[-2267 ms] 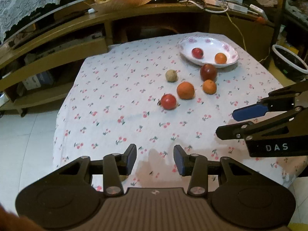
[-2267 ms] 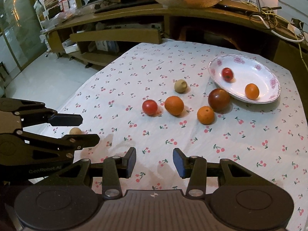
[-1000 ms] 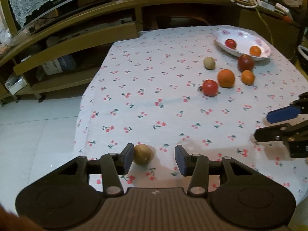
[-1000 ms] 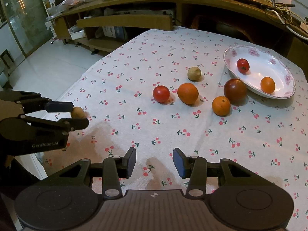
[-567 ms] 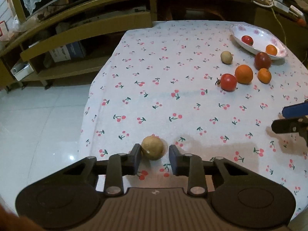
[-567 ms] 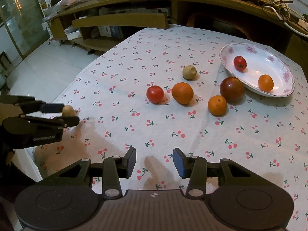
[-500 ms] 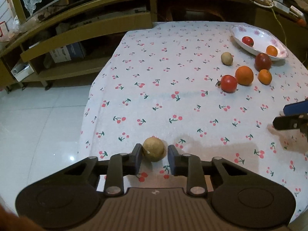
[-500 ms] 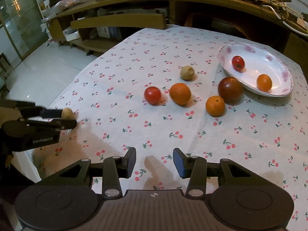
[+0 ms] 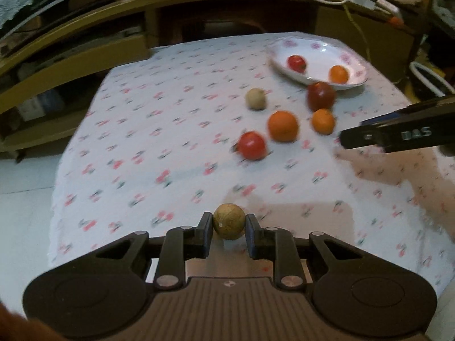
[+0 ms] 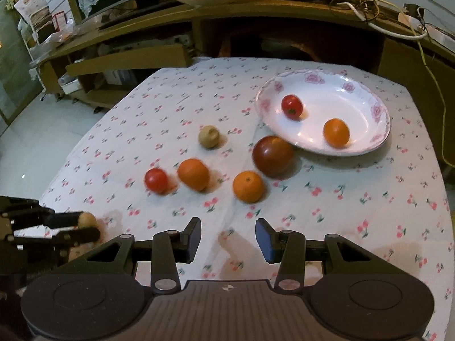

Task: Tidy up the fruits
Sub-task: 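Grasp a small mandarin with the right tool while the left tool holds the beige fruit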

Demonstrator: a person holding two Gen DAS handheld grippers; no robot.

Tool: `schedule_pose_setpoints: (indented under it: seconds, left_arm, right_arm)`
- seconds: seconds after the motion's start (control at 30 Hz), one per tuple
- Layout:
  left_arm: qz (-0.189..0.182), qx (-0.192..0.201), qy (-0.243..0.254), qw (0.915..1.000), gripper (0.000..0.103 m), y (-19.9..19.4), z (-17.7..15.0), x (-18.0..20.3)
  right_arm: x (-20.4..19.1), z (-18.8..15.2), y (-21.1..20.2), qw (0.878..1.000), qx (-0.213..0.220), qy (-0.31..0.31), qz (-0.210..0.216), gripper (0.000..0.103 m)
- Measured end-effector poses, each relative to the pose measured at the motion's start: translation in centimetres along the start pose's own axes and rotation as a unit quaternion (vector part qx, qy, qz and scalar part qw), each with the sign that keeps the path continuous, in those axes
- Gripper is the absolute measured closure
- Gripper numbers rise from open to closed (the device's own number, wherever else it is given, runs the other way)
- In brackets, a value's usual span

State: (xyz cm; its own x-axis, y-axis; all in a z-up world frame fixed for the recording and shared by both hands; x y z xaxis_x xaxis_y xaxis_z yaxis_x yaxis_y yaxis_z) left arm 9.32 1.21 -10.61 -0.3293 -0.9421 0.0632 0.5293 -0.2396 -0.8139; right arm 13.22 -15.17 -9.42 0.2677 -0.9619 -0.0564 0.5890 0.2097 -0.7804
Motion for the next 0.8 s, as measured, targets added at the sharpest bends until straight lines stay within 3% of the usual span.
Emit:
schedule_pose_setpoints:
  seconds: [0.43, 0.5, 0.57, 0.8]
  left_arm:
    - [-0.047, -0.011, 0.033, 0.9983, 0.074, 3.0, 2.8, 4.1]
    - [-0.048, -0.012, 0.035, 0.9982, 0.074, 3.1, 2.8, 4.3]
    - [-0.046, -0.012, 0.040, 0.9981, 0.074, 3.2, 2.9, 4.4]
    - [-0.043, -0.011, 0.046, 0.9980, 0.074, 3.1, 3.0, 4.6]
  right_arm:
    - [1.6, 1.5, 3.8, 1.000, -0.009, 0.023, -0.001, 0.059]
    - [1.7, 1.8, 4.0, 1.000, -0.006, 0.026, 0.002, 0.062]
    - [1.8, 2.1, 4.1, 1.000, -0.003, 0.022, -0.002, 0.072]
    - [0.9, 1.8, 3.6, 0.999, -0.003, -0.028, -0.020, 0.074]
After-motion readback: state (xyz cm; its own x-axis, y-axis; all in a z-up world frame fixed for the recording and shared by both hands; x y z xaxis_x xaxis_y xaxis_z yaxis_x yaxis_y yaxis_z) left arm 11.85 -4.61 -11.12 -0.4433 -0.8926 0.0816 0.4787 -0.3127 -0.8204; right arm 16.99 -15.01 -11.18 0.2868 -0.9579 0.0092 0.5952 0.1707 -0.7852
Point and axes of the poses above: each gripper's, at about its wrist camera, not at the fingertips, and y roughly the way its jaws point, x to its right, z to its top, the point moved 10 cm from there along y, roughly the way its jaws point, and after that the axes turned 3 degrees about -z, right-handed, at the moved point
